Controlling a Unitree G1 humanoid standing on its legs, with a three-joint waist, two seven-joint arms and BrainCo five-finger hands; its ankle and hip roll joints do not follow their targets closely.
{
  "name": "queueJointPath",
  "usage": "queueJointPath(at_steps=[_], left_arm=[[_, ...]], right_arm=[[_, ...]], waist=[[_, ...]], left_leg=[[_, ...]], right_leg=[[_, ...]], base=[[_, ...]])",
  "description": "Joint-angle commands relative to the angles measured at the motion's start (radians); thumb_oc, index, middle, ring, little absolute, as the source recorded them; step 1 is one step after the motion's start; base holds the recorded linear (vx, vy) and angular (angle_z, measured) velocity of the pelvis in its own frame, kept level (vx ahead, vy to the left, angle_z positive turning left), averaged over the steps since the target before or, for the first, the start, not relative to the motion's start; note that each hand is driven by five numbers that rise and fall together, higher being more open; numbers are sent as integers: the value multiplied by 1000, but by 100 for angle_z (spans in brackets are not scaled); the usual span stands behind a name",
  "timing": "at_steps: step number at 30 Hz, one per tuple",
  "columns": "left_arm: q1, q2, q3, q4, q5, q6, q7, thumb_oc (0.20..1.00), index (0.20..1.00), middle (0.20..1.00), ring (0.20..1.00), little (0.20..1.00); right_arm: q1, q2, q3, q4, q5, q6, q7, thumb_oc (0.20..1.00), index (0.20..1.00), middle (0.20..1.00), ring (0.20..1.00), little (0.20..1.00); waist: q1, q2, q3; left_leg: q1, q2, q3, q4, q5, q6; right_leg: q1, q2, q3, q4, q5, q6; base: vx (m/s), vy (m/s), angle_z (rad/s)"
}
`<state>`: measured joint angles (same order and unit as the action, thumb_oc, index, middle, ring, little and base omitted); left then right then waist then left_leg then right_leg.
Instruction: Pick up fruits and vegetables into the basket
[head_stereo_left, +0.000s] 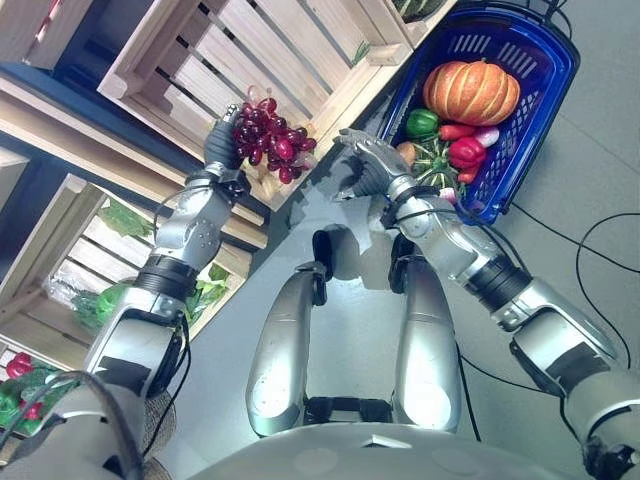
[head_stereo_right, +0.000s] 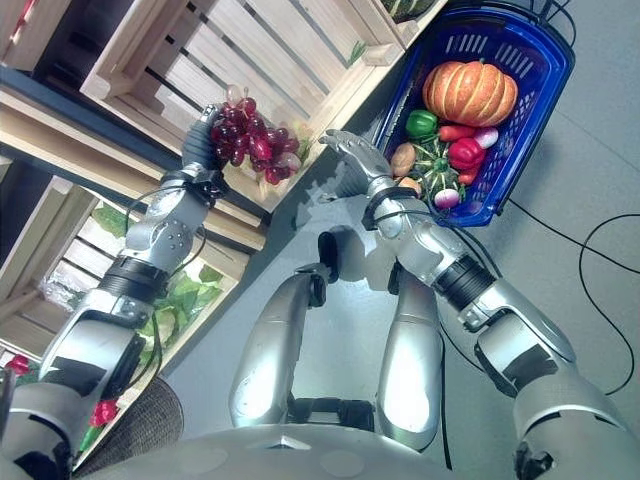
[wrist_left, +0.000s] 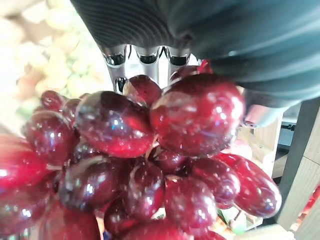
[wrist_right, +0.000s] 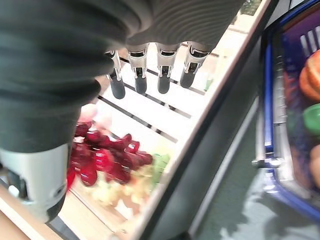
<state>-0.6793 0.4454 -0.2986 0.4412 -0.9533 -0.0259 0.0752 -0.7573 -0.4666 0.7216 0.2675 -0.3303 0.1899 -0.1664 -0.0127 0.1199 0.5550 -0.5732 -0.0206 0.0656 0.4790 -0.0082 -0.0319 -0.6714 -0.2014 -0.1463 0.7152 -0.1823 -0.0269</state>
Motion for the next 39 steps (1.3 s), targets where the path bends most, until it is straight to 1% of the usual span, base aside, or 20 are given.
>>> queueJointPath(at_steps=[1, 7, 10, 12, 16, 19, 21, 22, 25, 26, 27, 28, 29, 30, 32, 34, 39], left_arm=[[-51, -20, 7, -126, -30, -53, -53, 200, 200, 200, 200, 200], [-44, -77, -43, -192, -41, -52, -79, 200, 200, 200, 200, 200], [-41, -104, -64, -224, -46, -60, -71, 200, 200, 200, 200, 200], [-35, -119, -76, -245, -58, -59, -58, 200, 200, 200, 200, 200], [-26, -143, -91, -273, -82, -44, -48, 200, 200, 200, 200, 200], [-13, -164, -105, -292, -117, -30, -63, 200, 200, 200, 200, 200], [3, -179, -121, -308, -138, -33, -74, 200, 200, 200, 200, 200], [13, -185, -126, -308, -147, -31, -78, 200, 200, 200, 200, 200], [29, -202, -144, -322, -181, -36, -98, 200, 200, 200, 200, 200], [36, -208, -154, -329, -192, -37, -103, 200, 200, 200, 200, 200], [37, -209, -157, -332, -193, -40, -104, 200, 200, 200, 200, 200], [39, -210, -162, -337, -195, -41, -109, 200, 200, 200, 200, 200], [40, -211, -166, -341, -199, -41, -113, 200, 200, 200, 200, 200], [41, -212, -172, -346, -199, -42, -118, 200, 200, 200, 200, 200], [43, -208, -177, -358, -202, -35, -135, 200, 200, 200, 200, 200], [37, -202, -185, -365, -199, -40, -138, 200, 200, 200, 200, 200], [27, -189, -195, -386, -165, -63, -137, 200, 200, 200, 200, 200]], right_arm=[[-75, 64, -2, -1, 68, -58, -64, 1000, 1000, 1000, 1000, 1000], [-72, 115, -21, 4, 111, -104, -156, 1000, 1000, 1000, 1000, 1000], [-68, 138, -30, -4, 129, -129, -205, 1000, 1000, 1000, 1000, 1000], [-60, 149, -36, -23, 152, -158, -215, 1000, 1000, 1000, 1000, 1000], [-56, 175, -48, -57, 191, -192, -196, 1000, 1000, 1000, 1000, 1000], [-52, 189, -48, -69, 219, -209, -202, 1000, 1000, 1000, 1000, 1000], [-45, 195, -48, -65, 251, -231, -202, 1000, 1000, 1000, 1000, 1000], [-36, 199, -47, -63, 260, -237, -202, 1000, 1000, 1000, 1000, 1000], [-26, 214, -44, -59, 294, -265, -174, 1000, 1000, 1000, 1000, 1000], [-22, 225, -39, -55, 320, -270, -137, 1000, 1000, 1000, 1000, 1000], [-21, 228, -36, -55, 330, -266, -120, 1000, 1000, 1000, 1000, 1000], [-18, 231, -33, -57, 338, -247, -105, 1000, 1000, 1000, 1000, 1000], [-17, 234, -30, -51, 344, -231, -94, 645, 645, 645, 645, 645], [-17, 237, -25, -40, 348, -213, -84, 200, 200, 200, 200, 200], [-18, 234, -22, -18, 343, -189, -82, 200, 200, 200, 200, 200], [-22, 230, -20, 11, 347, -183, -74, 200, 200, 200, 200, 200], [-31, 218, -24, 25, 337, -128, -67, 200, 200, 200, 200, 200]], waist=[[9, 21, -35], [12, 21, -35], [11, 21, -35], [10, 19, -35], [10, 15, -35], [12, 14, -35], [14, 15, -35], [15, 15, -35], [18, 17, -35], [20, 17, -35], [21, 17, -35], [23, 16, -35], [24, 14, -35], [27, 13, -35], [33, 10, -35], [36, 5, -35], [41, -3, -35]], left_leg=[[19, -76, 67, 63, -168, 62], [16, -82, 63, 59, -170, 69], [15, -87, 59, 54, -170, 74], [17, -89, 58, 49, -170, 76], [15, -93, 55, 51, -170, 80], [16, -95, 52, 49, -169, 82], [22, -97, 49, 46, -168, 83], [43, -99, 41, 54, -197, 79], [47, -103, 37, 48, -194, 81], [48, -105, 36, 49, -194, 82], [47, -106, 35, 49, -194, 82], [45, -107, 33, 50, -193, 82], [44, -108, 32, 51, -193, 82], [43, -108, 31, 52, -192, 83], [42, -107, 29, 53, -192, 84], [39, -108, 26, 56, -192, 86], [32, -107, 23, 57, -192, 89]], right_leg=[[74, 18, 20, -94, -10, 59], [75, 15, 17, -107, 3, 66], [74, 18, 18, -112, 7, 69], [77, 18, 17, -121, 11, 71], [76, 19, 16, -122, 16, 75], [80, 18, 12, -126, 20, 76], [86, 15, 8, -128, 21, 75], [105, 16, 14, -116, -8, 83], [108, 15, 9, -118, -7, 83], [110, 14, 6, -117, -7, 82], [110, 14, 5, -116, -7, 83], [109, 14, 3, -115, -6, 83], [110, 13, 0, -115, -5, 83], [111, 12, -3, -115, -4, 83], [113, 9, -11, -115, -2, 83], [113, 8, -17, -115, 1, 84], [106, 9, -24, -111, 5, 85]], base=[[-9, -29, 4], [-11, -3, 4], [-8, -2, 7], [-15, -9, 7], [-4, -13, 1], [-10, -29, 4], [43, -20, 4], [80, -22, 7], [19, -21, 14], [-8, -30, 14], [-9, -40, 9], [-10, -42, 2], [-9, -57, 2], [-7, -63, 4], [-6, -71, 6], [-4, -64, 7], [-4, -45, 6]])
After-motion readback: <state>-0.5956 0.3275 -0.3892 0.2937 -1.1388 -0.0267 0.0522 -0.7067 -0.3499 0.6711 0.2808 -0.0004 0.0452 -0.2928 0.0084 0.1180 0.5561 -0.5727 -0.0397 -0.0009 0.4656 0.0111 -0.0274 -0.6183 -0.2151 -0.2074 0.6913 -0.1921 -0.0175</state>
